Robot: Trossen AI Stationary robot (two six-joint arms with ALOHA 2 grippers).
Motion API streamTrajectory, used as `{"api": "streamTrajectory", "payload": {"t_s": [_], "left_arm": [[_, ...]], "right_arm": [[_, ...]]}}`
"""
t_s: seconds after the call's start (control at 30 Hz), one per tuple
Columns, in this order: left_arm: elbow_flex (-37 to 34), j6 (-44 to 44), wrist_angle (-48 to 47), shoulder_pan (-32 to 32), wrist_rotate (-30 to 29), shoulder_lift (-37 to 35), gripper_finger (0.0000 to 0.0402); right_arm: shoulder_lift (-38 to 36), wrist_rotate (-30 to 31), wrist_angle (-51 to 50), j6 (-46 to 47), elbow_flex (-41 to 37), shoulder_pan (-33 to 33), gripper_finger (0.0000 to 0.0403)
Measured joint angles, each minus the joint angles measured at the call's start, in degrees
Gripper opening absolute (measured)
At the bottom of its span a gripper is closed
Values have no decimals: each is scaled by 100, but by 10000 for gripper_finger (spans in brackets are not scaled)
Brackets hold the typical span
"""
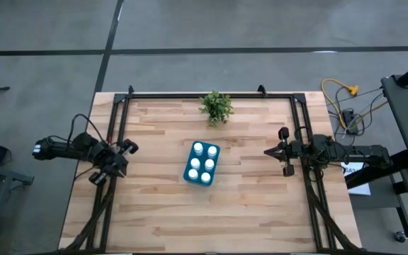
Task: Pick and place pill bottles into a basket
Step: Return to Home Position
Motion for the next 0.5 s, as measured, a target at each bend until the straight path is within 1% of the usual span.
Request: {"api": "streamTrajectory", "payload": {"t_s": [0.13,0.5], "left_arm": [[-1,9,4,0,-281,0,13],[-1,11,58,0,-291,-31,13]], "right_arm": [[0,1,2,1,0,0,9],[0,1,1,-9,0,-1,9]]}}
